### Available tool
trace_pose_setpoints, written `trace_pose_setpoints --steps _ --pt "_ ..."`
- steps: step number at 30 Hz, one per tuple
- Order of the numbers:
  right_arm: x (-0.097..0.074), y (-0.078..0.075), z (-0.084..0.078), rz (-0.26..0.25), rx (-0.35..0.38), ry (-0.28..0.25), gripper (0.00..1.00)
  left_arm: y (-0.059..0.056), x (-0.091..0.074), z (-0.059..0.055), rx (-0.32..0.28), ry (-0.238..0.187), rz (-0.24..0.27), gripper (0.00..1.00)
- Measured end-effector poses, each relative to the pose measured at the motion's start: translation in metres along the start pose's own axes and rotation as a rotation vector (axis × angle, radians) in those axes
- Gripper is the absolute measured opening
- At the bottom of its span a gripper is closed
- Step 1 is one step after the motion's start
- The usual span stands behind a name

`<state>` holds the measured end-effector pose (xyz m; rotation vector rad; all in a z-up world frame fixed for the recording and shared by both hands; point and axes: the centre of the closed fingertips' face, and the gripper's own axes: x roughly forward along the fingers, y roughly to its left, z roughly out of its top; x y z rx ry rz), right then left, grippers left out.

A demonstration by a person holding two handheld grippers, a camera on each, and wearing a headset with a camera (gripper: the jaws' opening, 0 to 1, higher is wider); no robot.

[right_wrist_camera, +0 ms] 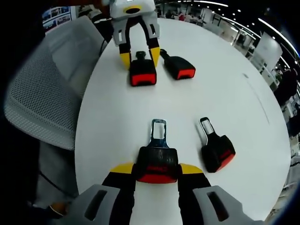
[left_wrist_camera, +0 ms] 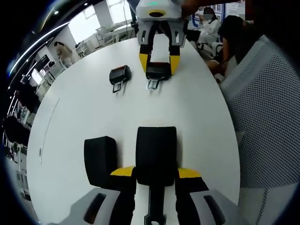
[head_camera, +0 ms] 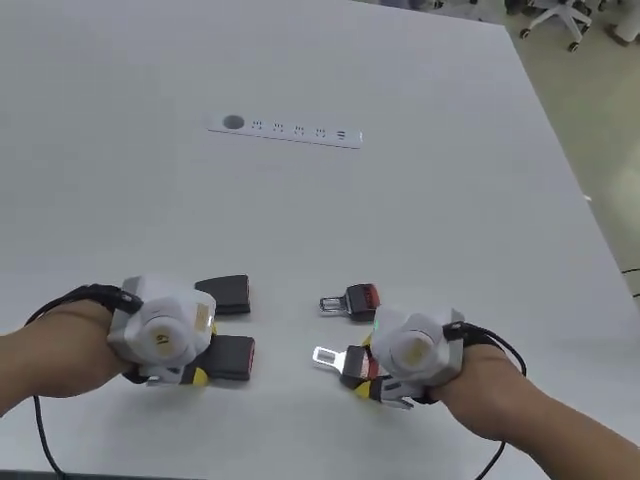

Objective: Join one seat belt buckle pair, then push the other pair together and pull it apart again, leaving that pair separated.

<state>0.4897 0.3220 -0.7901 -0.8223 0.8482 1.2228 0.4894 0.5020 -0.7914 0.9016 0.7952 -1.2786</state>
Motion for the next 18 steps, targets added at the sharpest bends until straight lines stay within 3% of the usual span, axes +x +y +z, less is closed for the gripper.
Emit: trace_pose_setpoints --steps 11,18 --pt "0.0042 -0.0002 -0.0001 0.087 -0.05 -0.002 0.32 -0.0013 -0.0008 0.0013 0.016 0.01 0.003 0.33" --pt "0.0064 0.002 0.0011 0.099 -0.059 0.031 0.32 -0.0008 -0.0005 0.0002 -0.003 0.016 0.0 0.33"
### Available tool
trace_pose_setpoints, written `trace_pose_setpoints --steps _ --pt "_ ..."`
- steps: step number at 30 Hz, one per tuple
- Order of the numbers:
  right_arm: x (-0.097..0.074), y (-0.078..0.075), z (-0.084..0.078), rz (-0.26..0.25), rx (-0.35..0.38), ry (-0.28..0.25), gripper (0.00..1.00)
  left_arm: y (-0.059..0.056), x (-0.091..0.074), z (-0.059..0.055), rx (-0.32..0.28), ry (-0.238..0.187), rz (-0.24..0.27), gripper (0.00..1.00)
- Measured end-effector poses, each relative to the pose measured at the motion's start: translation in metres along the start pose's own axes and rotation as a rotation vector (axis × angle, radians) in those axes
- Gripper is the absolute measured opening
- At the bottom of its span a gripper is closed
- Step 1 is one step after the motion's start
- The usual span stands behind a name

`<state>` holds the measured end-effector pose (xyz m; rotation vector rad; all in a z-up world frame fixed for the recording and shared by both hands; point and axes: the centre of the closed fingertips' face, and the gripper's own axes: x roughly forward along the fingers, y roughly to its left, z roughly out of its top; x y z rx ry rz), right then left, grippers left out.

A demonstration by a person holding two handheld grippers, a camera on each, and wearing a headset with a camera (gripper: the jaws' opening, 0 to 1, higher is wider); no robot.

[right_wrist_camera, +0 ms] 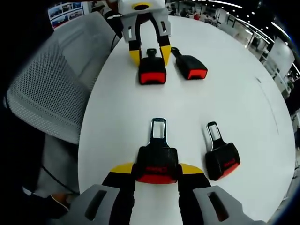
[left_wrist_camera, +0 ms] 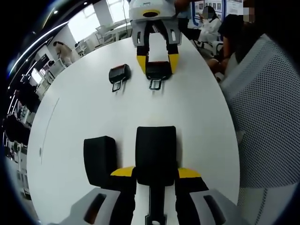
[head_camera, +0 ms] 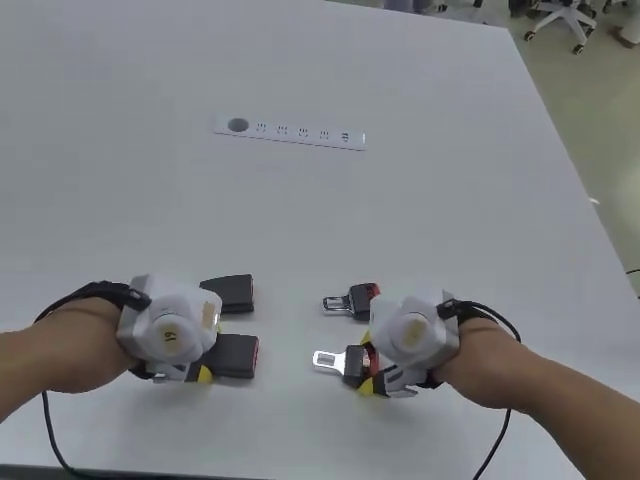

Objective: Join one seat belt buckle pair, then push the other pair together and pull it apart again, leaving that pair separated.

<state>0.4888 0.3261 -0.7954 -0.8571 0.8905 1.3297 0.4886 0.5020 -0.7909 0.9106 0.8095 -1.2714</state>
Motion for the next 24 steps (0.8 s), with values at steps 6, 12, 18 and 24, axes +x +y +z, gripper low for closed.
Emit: trace_pose_setpoints --steps 6,12,18,24 --pt "0.005 0.003 0.011 -0.002 0.012 -0.002 0.32 0.0 0.0 0.0 -0.001 0.002 -0.001 0.33" --pt "0.014 0.004 0.035 -0.02 -0.016 -0.026 0.32 -0.001 0.0 0.0 0.014 0.012 0.002 0.32" --pt "0.024 0.01 0.049 -0.008 -0.039 -0.036 0.32 -0.001 0.0 0.001 0.009 0.018 0.005 0.32" --pt "0.03 0.01 0.06 0.003 -0.032 -0.048 0.32 -0.001 0.001 0.0 0.008 0.023 0.0 0.32"
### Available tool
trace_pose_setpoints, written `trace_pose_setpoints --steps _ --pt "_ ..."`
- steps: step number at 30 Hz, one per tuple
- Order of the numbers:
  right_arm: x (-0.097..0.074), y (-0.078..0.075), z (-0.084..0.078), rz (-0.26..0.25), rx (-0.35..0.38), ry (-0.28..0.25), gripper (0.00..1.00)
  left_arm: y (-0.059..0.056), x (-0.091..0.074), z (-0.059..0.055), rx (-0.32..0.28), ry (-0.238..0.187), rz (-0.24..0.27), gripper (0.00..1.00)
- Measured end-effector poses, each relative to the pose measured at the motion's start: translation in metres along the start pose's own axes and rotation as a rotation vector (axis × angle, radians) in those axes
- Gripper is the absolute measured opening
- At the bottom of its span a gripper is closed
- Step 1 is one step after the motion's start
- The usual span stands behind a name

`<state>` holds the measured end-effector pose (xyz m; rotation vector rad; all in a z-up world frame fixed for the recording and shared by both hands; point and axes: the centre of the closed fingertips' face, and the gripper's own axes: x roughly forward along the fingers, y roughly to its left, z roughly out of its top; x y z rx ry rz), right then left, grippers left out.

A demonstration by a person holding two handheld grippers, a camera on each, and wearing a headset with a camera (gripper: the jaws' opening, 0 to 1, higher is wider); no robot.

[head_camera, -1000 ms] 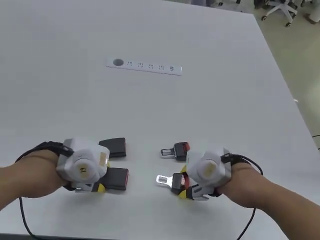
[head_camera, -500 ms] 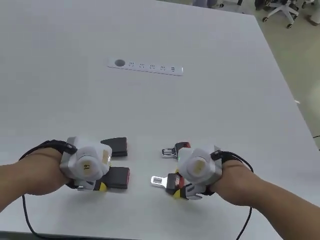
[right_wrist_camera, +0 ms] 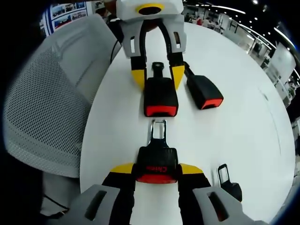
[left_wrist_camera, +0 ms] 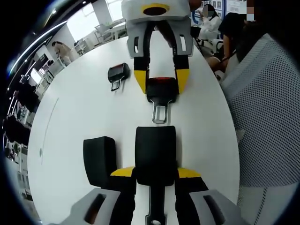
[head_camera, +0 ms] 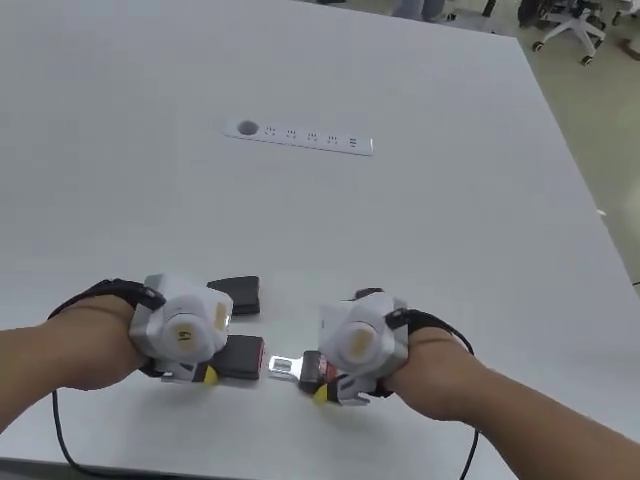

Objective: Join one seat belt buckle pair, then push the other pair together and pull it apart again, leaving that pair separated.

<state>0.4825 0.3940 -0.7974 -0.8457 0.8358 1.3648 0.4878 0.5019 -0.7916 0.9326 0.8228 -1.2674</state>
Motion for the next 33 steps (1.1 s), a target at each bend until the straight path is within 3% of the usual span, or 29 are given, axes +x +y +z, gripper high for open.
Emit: trace_pose_setpoints --steps 14,22,24,33 --pt "0.006 0.001 0.026 0.018 -0.018 -0.037 0.32 0.0 0.001 0.001 -0.001 0.0 -0.009 0.33" --pt "0.01 -0.004 0.026 0.027 -0.032 -0.029 0.3 0.0 0.003 0.0 0.017 0.019 -0.041 0.31" --pt "0.011 -0.005 0.028 0.025 -0.034 -0.026 0.3 0.001 0.004 0.0 -0.014 0.002 -0.055 0.31" --pt "0.014 -0.006 0.031 0.017 -0.018 -0.041 0.29 0.0 0.003 0.002 -0.027 -0.016 -0.064 0.31"
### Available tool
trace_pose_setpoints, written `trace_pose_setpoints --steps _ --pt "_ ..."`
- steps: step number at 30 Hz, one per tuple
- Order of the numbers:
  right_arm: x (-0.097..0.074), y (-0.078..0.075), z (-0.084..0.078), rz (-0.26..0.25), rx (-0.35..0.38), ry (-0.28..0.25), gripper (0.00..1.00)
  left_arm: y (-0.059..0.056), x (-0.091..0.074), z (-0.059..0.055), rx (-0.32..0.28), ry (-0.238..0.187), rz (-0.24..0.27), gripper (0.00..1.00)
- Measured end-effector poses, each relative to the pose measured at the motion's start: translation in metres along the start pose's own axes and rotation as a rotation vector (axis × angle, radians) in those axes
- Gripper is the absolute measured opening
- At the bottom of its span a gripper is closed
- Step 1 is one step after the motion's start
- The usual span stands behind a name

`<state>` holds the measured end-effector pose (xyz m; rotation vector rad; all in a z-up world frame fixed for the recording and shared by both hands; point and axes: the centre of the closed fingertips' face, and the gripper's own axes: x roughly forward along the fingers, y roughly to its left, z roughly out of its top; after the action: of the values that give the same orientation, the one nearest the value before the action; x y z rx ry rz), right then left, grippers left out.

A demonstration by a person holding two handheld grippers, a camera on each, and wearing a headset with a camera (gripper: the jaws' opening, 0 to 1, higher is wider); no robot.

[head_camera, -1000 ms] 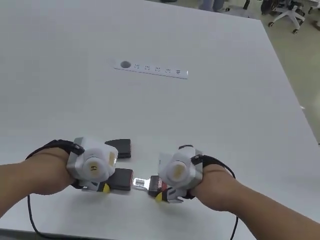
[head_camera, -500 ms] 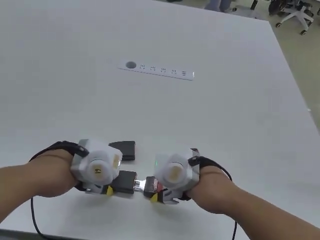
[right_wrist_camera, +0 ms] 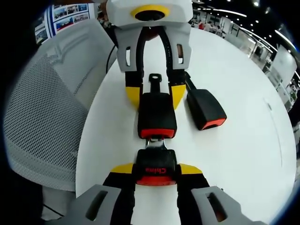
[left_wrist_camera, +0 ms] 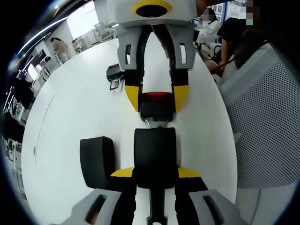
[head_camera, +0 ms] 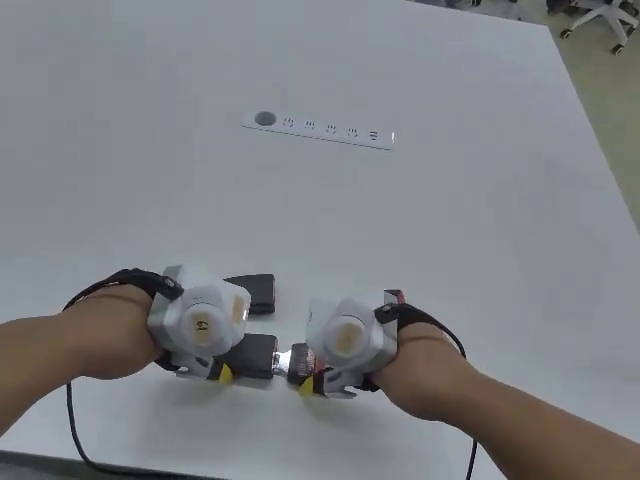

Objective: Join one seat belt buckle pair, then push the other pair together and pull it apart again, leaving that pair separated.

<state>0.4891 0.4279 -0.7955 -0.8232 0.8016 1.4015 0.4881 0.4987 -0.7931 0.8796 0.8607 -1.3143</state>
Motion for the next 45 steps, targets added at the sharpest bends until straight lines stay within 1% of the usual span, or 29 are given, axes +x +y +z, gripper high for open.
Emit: trace_pose_setpoints --steps 6,12,13,14,15,16,17,18,21,27,30,32,33,35,38,42,45 --pt "0.001 -0.001 0.002 -0.004 0.001 0.002 0.29 -0.001 -0.001 0.001 -0.005 0.0 -0.003 0.31" --pt "0.001 -0.001 0.003 -0.024 0.0 0.0 0.28 -0.001 -0.001 0.0 -0.009 -0.01 -0.002 0.31" --pt "0.001 0.0 0.005 -0.026 -0.004 -0.004 0.28 -0.001 -0.002 0.001 -0.007 -0.01 -0.002 0.31" --pt "0.004 0.003 0.009 -0.026 -0.004 -0.009 0.28 -0.003 -0.001 0.004 0.007 -0.014 -0.004 0.31" --pt "0.004 0.003 0.012 -0.032 -0.024 -0.002 0.28 -0.002 -0.001 0.004 0.009 -0.006 -0.002 0.31" --pt "0.005 0.004 0.015 -0.034 -0.028 0.001 0.28 -0.002 -0.001 0.004 0.007 -0.002 -0.002 0.31" --pt "0.004 0.002 0.016 -0.036 -0.021 -0.005 0.28 -0.004 0.0 0.003 -0.009 -0.005 -0.001 0.31" --pt "0.003 0.0 0.011 -0.038 -0.007 -0.002 0.28 -0.007 0.001 0.002 -0.006 -0.012 0.001 0.31" --pt "0.004 0.0 0.011 -0.04 -0.005 -0.004 0.28 -0.005 0.0 0.0 -0.015 -0.023 0.008 0.31" --pt "0.005 -0.001 0.012 -0.046 -0.002 0.001 0.29 -0.006 -0.001 0.002 -0.013 -0.011 0.007 0.31" --pt "0.005 0.0 0.012 -0.048 0.001 0.005 0.29 -0.007 -0.002 0.002 -0.015 -0.013 0.006 0.31" --pt "0.005 0.0 0.012 -0.048 0.003 0.004 0.29 -0.006 -0.002 0.0 -0.019 -0.016 0.008 0.31" --pt "0.004 0.0 0.012 -0.047 0.001 0.003 0.29 -0.006 -0.003 0.0 -0.017 -0.021 0.012 0.31" --pt "0.004 0.001 0.012 -0.042 -0.013 -0.001 0.29 -0.005 -0.003 -0.002 -0.032 -0.043 0.016 0.31" --pt "0.003 0.0 0.012 -0.042 -0.027 -0.009 0.29 -0.004 -0.004 -0.004 -0.046 -0.066 0.024 0.31" --pt "0.002 0.002 0.012 -0.033 -0.026 -0.01 0.29 -0.003 -0.004 -0.003 -0.055 -0.068 0.019 0.31" --pt "0.002 0.002 0.012 -0.028 -0.034 -0.003 0.29 -0.002 -0.004 -0.004 -0.054 -0.056 0.011 0.31"
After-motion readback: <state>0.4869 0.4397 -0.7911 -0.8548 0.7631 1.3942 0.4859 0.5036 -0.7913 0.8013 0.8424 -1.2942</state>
